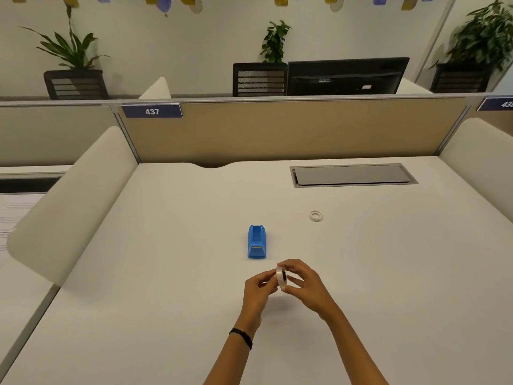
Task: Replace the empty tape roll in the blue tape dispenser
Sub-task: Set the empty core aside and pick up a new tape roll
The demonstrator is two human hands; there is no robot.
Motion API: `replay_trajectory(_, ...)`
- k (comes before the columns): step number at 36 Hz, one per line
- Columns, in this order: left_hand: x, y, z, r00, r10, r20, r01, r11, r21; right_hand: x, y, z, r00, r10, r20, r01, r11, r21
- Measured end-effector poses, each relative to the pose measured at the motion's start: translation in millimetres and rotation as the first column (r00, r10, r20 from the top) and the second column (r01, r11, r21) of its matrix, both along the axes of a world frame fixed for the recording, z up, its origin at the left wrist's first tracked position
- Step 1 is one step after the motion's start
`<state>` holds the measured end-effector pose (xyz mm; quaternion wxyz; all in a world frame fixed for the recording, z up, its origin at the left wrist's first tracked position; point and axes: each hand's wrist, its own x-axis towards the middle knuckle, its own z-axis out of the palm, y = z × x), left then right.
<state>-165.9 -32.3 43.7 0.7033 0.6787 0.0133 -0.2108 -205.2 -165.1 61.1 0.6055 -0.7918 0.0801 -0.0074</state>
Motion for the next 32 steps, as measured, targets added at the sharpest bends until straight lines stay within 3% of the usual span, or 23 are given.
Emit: replay_trajectory(32,7.8,-0.5,5.7,0.999,-0.008,0.051,0.009,1.0,-0.027,3.7,1.2,11.3,0.992,-0.11,-0.07,0.112,0.993,0.035)
